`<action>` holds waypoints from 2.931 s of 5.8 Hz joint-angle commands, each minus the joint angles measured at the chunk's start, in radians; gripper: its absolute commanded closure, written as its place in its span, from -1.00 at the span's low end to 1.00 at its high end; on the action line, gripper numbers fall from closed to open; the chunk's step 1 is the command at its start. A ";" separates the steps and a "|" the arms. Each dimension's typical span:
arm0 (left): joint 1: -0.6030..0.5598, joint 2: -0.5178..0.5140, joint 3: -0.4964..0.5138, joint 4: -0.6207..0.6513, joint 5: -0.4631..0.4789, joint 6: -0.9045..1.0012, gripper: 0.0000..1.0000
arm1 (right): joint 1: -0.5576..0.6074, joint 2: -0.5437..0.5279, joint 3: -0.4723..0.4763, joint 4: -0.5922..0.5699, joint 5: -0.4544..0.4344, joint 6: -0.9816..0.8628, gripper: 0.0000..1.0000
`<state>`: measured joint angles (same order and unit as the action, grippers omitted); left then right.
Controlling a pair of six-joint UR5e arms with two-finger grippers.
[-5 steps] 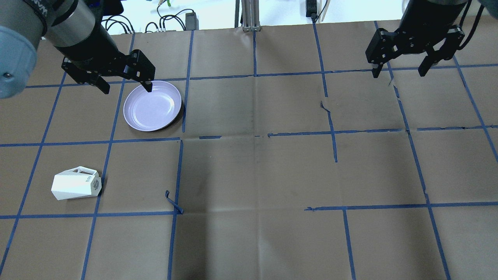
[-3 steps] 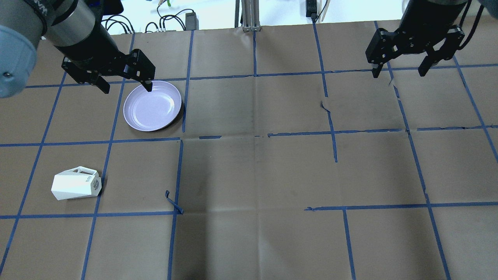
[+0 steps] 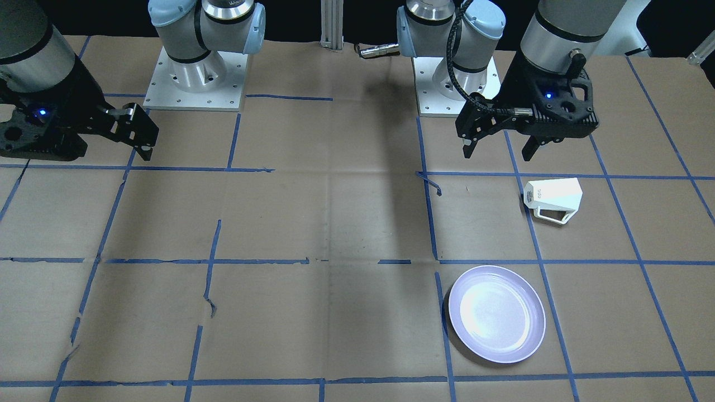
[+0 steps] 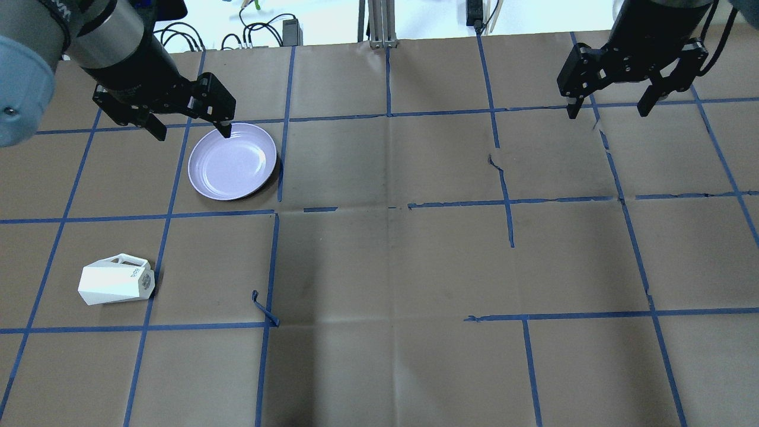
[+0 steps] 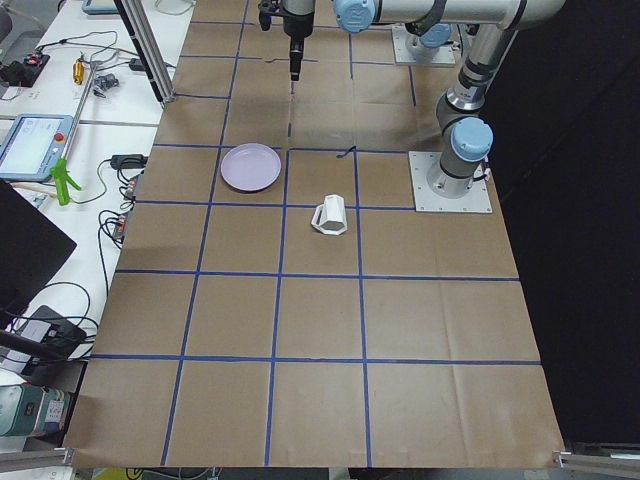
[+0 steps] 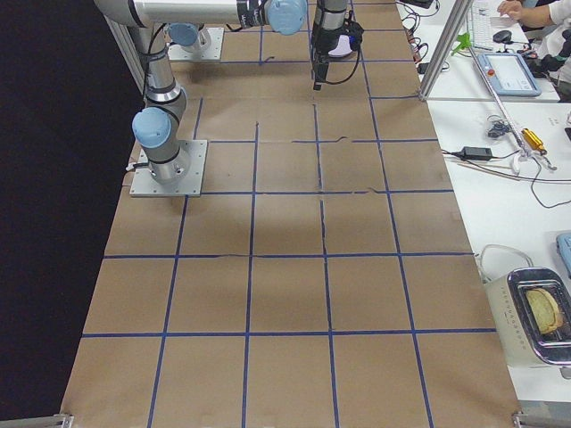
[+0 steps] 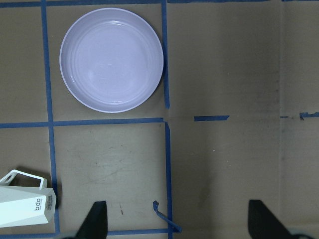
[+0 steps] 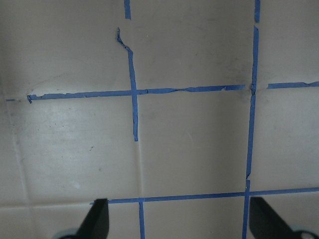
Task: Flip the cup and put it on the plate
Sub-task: 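Move the left gripper away from the plate toward the white cup, then lower the left gripper onto the white cup lying on its side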
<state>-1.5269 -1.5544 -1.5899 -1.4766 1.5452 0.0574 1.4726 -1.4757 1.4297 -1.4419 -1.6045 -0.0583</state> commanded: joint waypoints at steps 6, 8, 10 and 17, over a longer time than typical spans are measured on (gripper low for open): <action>0.639 -0.027 -0.033 0.027 -0.122 0.704 -1.00 | 0.000 0.000 0.000 0.000 0.000 0.000 -1.00; 0.793 -0.093 -0.080 0.001 -0.316 0.956 -0.99 | 0.000 0.000 0.000 0.000 0.000 0.000 -1.00; 0.902 -0.128 -0.203 -0.031 -0.439 1.115 -0.99 | 0.000 0.000 0.000 0.000 0.000 0.000 -1.00; 1.016 -0.455 -0.242 -0.302 -0.430 1.292 -0.98 | 0.000 0.000 0.000 0.000 0.000 0.000 -1.00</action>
<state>-0.5117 -1.9746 -1.8327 -1.7350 1.1159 1.3211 1.4726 -1.4757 1.4297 -1.4420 -1.6045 -0.0583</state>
